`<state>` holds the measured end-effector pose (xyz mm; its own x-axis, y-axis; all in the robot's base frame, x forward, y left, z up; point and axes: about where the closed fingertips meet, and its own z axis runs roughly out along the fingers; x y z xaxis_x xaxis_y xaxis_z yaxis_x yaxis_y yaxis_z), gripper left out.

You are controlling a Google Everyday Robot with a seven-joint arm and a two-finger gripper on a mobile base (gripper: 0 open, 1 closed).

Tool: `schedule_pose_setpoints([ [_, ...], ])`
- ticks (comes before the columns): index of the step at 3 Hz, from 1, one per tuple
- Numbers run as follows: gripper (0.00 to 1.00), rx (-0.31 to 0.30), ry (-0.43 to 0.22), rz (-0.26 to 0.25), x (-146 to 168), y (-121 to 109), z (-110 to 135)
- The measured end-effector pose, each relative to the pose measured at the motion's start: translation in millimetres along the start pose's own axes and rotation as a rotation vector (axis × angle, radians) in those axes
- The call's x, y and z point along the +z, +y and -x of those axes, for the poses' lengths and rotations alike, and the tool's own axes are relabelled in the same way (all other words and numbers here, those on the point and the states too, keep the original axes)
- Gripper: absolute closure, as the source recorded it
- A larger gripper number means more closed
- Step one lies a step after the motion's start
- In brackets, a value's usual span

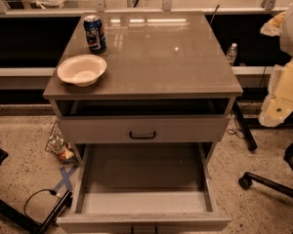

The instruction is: Close middle drawer

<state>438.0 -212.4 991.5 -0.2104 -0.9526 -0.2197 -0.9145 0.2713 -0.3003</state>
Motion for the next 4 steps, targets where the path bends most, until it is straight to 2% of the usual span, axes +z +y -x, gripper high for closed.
schedule_pose_setpoints([
  [2,0.0,0.009,-0.022,-0.005,9,4,-3],
  [3,0.0,0.04,-0.118,0.003,49,27,-22],
  [4,0.0,0.077,-0.244,0.003,99,51,-45],
])
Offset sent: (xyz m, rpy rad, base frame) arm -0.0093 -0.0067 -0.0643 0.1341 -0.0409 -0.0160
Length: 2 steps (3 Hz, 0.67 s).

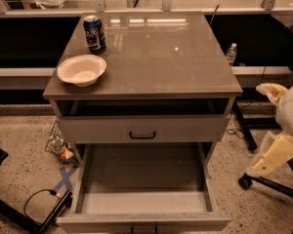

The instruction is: Close middle drawer

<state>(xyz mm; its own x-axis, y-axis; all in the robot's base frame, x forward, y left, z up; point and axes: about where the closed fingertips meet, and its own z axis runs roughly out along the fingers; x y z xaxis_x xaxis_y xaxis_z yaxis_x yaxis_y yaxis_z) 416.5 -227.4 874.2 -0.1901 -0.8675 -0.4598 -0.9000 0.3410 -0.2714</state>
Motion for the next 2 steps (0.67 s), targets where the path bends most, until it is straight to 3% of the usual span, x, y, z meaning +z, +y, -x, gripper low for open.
schedule_pose_setpoints([
  [1,0.0,0.022,-0.112,-0.046,42,11,-28],
  [2,0.0,-0.014,-0.17,-0.085,103,29,-69],
])
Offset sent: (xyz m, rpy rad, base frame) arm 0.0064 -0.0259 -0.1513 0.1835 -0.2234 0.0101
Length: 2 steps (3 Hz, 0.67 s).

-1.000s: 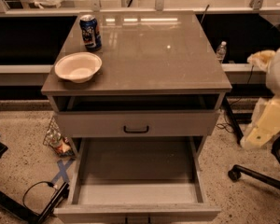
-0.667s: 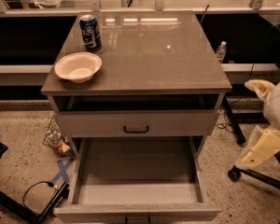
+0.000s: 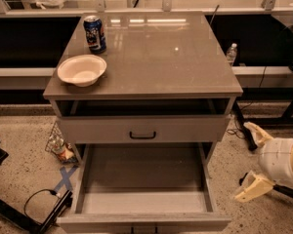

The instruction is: Close middle drawer

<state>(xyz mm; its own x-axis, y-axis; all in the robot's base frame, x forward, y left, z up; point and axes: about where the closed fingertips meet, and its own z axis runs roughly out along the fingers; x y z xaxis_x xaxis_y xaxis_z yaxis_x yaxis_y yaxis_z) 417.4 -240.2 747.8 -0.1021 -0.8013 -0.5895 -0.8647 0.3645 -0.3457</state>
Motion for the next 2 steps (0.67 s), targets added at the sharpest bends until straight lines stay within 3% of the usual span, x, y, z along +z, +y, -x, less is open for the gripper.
schedule_pose_setpoints([
  [2,0.0,0.01,-0.005,0.009,5.8,6.6,-3.8],
])
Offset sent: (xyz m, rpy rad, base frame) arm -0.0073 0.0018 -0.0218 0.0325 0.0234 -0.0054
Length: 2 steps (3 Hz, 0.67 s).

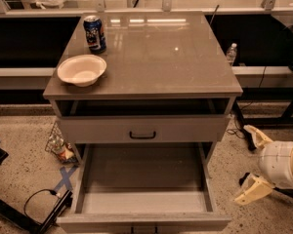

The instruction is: Close middle drawer

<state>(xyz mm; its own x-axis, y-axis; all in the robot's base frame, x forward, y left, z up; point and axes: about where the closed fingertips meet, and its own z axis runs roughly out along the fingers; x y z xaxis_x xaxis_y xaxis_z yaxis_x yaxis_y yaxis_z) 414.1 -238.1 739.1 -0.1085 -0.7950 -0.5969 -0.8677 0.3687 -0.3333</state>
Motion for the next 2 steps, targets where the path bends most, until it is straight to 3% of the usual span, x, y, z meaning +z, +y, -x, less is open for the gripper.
schedule_pose_setpoints([
  [1,0.18,0.056,-0.034,0.029,24,28,-26],
  [2,0.41,0.151,-0.121,0.054,65,76,-63],
])
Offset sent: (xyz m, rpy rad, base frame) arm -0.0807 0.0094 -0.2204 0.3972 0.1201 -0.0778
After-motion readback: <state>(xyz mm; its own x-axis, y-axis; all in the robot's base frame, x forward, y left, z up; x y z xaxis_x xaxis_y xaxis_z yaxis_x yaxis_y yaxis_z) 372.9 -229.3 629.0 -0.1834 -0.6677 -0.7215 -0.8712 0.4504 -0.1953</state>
